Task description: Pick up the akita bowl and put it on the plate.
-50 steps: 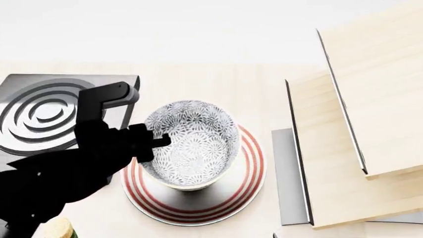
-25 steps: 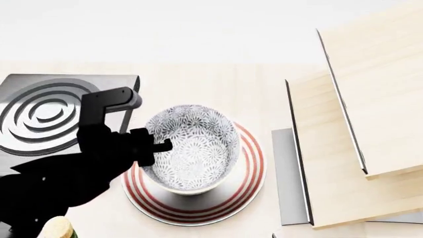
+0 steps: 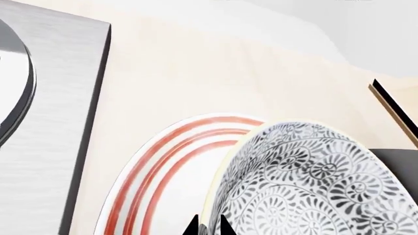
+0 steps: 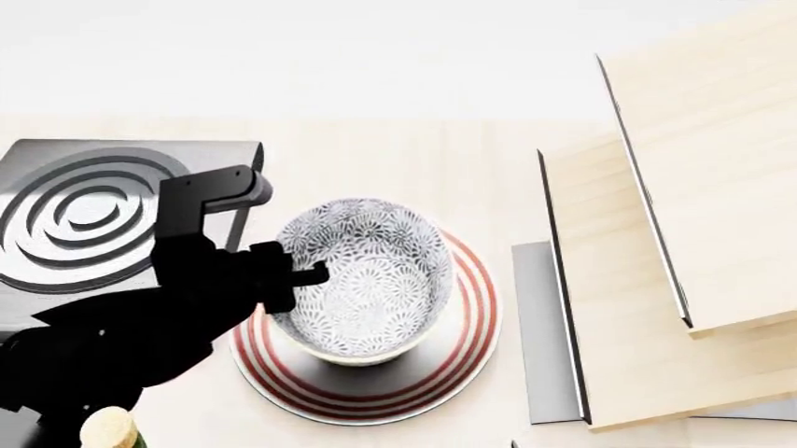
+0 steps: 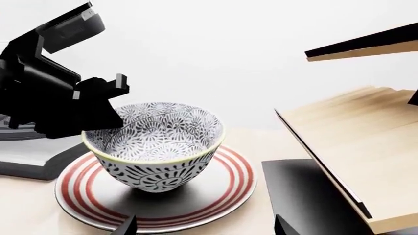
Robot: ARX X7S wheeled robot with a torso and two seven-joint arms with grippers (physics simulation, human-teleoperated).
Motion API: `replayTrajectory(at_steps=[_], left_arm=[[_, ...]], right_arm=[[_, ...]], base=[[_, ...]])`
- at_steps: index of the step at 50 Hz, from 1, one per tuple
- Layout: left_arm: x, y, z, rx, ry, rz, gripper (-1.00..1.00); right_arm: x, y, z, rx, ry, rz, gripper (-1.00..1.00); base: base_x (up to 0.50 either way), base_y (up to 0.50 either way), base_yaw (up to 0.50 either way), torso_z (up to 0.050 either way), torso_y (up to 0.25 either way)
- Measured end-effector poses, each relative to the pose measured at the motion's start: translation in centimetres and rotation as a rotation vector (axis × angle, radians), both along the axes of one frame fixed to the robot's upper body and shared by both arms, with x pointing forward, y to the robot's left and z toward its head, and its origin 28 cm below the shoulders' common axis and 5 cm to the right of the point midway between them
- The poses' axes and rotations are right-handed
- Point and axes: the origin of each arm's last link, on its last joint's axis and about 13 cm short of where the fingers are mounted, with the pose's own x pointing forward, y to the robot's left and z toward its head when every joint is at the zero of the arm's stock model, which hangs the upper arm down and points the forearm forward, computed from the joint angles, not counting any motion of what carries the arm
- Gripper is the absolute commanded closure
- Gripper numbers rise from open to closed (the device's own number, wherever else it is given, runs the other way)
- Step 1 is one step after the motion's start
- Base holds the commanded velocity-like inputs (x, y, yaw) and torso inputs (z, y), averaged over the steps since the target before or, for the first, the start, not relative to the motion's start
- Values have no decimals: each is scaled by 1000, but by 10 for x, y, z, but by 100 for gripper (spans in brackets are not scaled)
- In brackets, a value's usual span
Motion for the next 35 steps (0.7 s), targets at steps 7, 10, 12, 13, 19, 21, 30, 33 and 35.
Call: replayTrajectory(at_steps=[7, 10, 12, 13, 19, 21, 30, 33, 35], left_arm=[[2, -1, -1, -7, 8, 7, 100], [3, -1, -2, -6, 13, 13, 100], [3, -1, -2, -5, 15, 17, 100], [3, -1, -2, -7, 16, 19, 100], [3, -2, -2, -10, 19, 24, 100], [3, -2, -2, -9, 20, 25, 100], [4, -3, -2, -6, 20, 28, 100], [3, -3, -3, 1, 22, 28, -100], [3, -3, -3, 7, 23, 28, -100]], right_arm=[[0, 0, -1, -1, 1, 1, -100], [0, 0, -1, -1, 1, 1, -100], [0, 0, -1, -1, 2, 2, -100], [0, 0, -1, -1, 2, 2, -100], [0, 0, -2, -2, 1, 2, -100], [0, 0, -2, -2, 1, 2, -100], [0, 0, -2, -2, 2, 4, -100], [0, 1, -2, -3, 3, 4, -100], [0, 1, -2, -3, 3, 5, -100]], base=[[0, 0, -1, 0, 0], [0, 0, -1, 0, 0], [0, 0, -1, 0, 0], [0, 0, 0, 0, 0], [0, 0, -1, 0, 0], [0, 0, -1, 0, 0], [1, 0, -1, 0, 0], [0, 0, -1, 0, 0], [0, 0, 0, 0, 0]])
